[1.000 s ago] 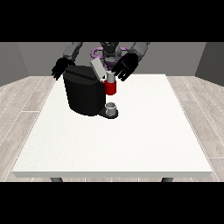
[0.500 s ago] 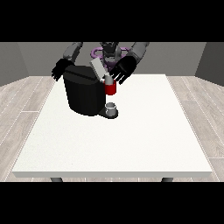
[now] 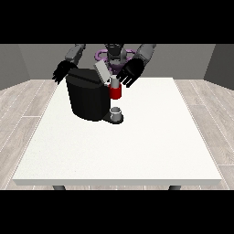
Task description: Insert the coffee pod into the coffee machine and close the lid
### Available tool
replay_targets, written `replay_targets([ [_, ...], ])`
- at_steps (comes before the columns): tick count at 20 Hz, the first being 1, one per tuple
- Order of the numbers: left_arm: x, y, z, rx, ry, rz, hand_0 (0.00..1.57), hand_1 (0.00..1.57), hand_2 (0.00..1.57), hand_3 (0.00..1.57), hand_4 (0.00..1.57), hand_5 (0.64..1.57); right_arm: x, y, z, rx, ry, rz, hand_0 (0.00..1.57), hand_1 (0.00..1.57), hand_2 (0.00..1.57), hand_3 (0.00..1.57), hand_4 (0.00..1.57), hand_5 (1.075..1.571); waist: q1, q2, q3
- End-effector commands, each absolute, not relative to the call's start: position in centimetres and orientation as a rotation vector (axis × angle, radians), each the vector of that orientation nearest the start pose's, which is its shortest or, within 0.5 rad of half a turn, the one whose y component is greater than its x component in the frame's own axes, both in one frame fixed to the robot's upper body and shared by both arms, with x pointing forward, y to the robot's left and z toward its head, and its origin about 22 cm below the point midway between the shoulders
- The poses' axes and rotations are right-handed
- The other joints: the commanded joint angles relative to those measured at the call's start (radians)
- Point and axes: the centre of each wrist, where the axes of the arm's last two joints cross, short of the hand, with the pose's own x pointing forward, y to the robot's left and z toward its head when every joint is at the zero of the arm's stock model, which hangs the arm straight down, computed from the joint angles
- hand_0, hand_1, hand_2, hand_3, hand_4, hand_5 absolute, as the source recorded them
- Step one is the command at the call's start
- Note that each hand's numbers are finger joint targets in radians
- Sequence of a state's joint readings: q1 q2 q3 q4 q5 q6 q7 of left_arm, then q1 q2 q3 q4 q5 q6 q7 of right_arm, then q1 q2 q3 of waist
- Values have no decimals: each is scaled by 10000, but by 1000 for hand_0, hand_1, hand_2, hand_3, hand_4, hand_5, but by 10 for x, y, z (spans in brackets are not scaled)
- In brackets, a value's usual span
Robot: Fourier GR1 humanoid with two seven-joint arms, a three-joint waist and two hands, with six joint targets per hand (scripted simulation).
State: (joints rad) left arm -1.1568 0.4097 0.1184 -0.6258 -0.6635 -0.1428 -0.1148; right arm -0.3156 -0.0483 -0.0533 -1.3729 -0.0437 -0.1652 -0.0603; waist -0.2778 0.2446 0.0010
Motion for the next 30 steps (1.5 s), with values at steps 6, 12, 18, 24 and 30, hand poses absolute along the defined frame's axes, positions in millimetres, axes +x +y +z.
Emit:
replay_targets([
  [6,463,250,220,6720,-16784,-9188,1211,1211,1239,1123,460,1571,323,-216,47,-752,-17577,-1034,0,0,0,0,433,1571,99,230,-8],
  [12,462,253,204,7291,-16369,-9181,1118,1118,1158,990,442,1571,315,-221,42,-978,-17103,-666,0,0,0,0,380,1571,-86,101,-9],
  [18,462,255,229,7554,-16745,-9635,1058,1058,1125,961,367,1571,318,-207,35,-955,-17322,-1196,0,0,0,0,431,1571,171,294,-7],
  [24,462,262,230,7656,-16577,-9808,912,912,1022,865,363,1571,311,-210,31,-620,-17471,-677,0,0,0,0,459,1571,-68,255,-6],
  [30,462,256,238,7774,-15963,-10939,0,0,0,0,0,1571,319,-224,30,-957,-17128,-866,0,0,0,0,419,1571,118,177,-5],
])
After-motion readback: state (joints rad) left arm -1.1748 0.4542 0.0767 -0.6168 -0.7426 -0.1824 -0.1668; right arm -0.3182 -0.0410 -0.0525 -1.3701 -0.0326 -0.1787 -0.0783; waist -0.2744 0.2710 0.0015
